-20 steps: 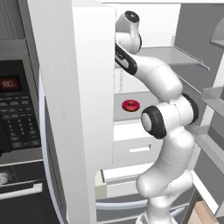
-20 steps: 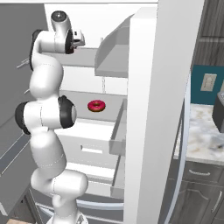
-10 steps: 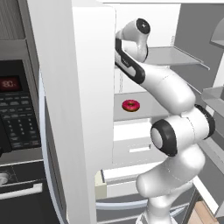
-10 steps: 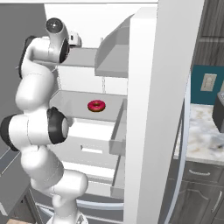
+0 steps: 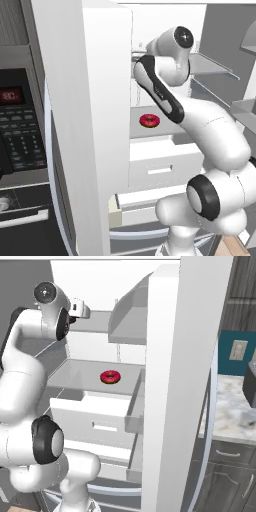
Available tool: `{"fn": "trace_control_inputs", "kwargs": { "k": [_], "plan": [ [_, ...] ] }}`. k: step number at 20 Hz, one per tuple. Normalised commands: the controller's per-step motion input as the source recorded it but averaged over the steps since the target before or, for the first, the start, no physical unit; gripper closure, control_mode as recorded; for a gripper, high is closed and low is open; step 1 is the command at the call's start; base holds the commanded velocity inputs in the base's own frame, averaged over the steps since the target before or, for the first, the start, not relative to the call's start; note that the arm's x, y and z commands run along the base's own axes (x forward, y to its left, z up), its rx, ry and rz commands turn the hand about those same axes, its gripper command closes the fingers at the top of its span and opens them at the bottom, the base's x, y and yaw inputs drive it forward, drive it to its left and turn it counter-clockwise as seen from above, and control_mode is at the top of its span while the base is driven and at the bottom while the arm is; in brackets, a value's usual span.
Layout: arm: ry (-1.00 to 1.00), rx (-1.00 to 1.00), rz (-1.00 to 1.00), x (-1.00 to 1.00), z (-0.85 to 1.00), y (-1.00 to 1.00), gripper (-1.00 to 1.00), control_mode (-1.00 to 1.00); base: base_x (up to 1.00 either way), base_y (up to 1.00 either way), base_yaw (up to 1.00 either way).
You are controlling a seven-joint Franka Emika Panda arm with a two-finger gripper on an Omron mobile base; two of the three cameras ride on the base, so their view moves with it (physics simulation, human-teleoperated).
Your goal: Take the cupcake and donut from the fridge and place them on the empty tray on the dining counter.
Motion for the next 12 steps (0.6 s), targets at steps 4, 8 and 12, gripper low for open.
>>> {"fn": "trace_control_inputs", "kwargs": {
  "k": [4,8,12],
  "plan": [
    [0.0,0.16,-0.05,-1.0,0.23,-0.47,1.0,-1.0,0.0,0.0,0.0],
    [0.0,0.1,-0.05,-1.0,0.16,-0.31,1.0,-1.0,0.0,0.0,0.0],
    [0.03,0.0,-0.05,-1.0,0.0,-0.04,1.0,-1.0,0.0,0.0,0.0]
  ]
}}
